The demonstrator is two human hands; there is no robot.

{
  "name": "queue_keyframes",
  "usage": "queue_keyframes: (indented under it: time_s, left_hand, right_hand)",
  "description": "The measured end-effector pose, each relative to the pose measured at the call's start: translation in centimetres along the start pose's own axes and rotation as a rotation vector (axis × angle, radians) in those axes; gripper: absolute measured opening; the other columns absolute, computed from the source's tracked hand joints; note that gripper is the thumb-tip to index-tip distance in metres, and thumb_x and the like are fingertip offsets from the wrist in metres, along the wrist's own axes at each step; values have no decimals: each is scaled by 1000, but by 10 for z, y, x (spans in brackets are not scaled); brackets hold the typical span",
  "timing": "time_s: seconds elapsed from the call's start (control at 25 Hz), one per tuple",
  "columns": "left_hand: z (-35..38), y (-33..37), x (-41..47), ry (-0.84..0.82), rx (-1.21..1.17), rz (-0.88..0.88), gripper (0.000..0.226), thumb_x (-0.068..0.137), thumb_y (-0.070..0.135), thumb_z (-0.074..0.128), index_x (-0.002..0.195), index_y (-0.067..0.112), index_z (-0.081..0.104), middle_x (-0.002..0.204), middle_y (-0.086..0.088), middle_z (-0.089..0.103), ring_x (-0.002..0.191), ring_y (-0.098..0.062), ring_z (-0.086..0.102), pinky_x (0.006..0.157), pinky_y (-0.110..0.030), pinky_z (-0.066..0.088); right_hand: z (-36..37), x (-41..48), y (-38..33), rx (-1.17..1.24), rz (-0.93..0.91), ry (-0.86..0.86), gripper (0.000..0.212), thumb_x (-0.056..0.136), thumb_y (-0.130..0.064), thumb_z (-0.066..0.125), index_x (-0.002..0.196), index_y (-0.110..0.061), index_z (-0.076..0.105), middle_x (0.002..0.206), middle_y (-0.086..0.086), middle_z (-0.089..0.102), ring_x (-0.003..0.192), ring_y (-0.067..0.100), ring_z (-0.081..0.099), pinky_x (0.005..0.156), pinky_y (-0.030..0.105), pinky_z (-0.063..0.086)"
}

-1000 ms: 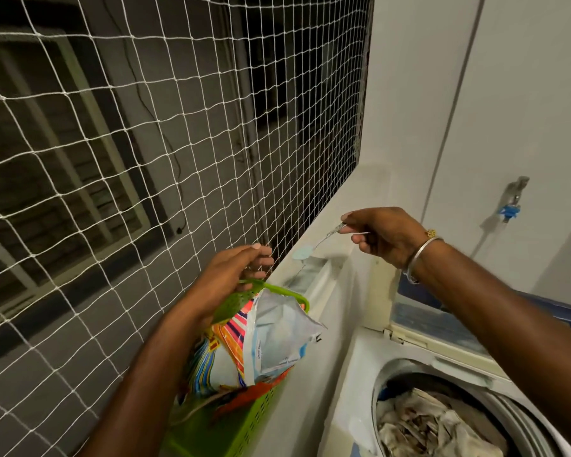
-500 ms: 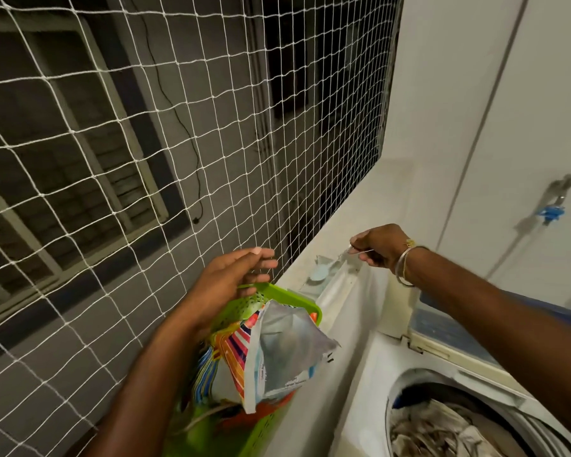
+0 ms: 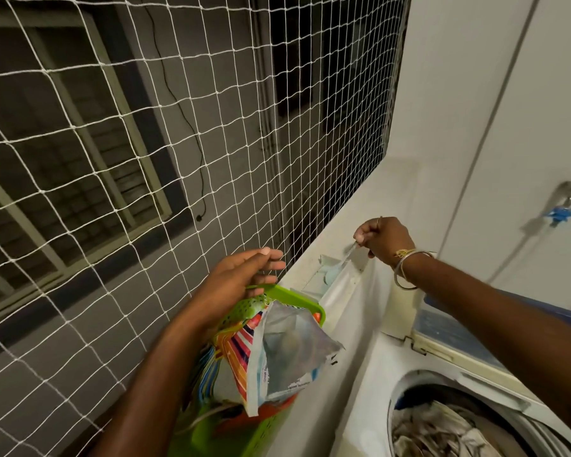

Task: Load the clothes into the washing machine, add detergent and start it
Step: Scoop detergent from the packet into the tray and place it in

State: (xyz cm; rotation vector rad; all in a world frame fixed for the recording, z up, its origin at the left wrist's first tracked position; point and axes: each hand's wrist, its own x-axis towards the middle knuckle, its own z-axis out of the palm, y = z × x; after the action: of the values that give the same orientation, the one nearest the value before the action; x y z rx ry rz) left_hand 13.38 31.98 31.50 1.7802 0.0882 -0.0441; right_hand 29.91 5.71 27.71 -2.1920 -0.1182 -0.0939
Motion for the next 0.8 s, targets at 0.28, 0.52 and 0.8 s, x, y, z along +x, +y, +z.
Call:
queue_keyframes:
  time_s: [0.28,0.52,0.8]
  left_hand:
    - [0,4,-7,6,-16,6,33,102,41,44,115,26,71,114,5,73,111,-20,67,102,-43,48]
    - [-1,7,-17,1,-24,10,33,102,42,45,114,27,71,113,5,74,111,-22,66,103,-43,48]
    - [4,15,-28,-18,-10,21,34,102,43,45,114,26,72,112,6,74,112,-23,67,104,-46,45]
  right_hand:
    - [-2,-10,-5,-61,-290,135,21,86,-6,68,78,-25,74,74,-10,72,67,5,63,70,30,52]
    - [-23,-33,-23,211,-120,227,12,84,-10,69,78,-18,77,74,-2,73,70,18,68,66,28,53]
    - [-66,-107,-73,512,99,55,12,88,-10,68,95,-7,76,86,11,75,57,2,63,50,14,45]
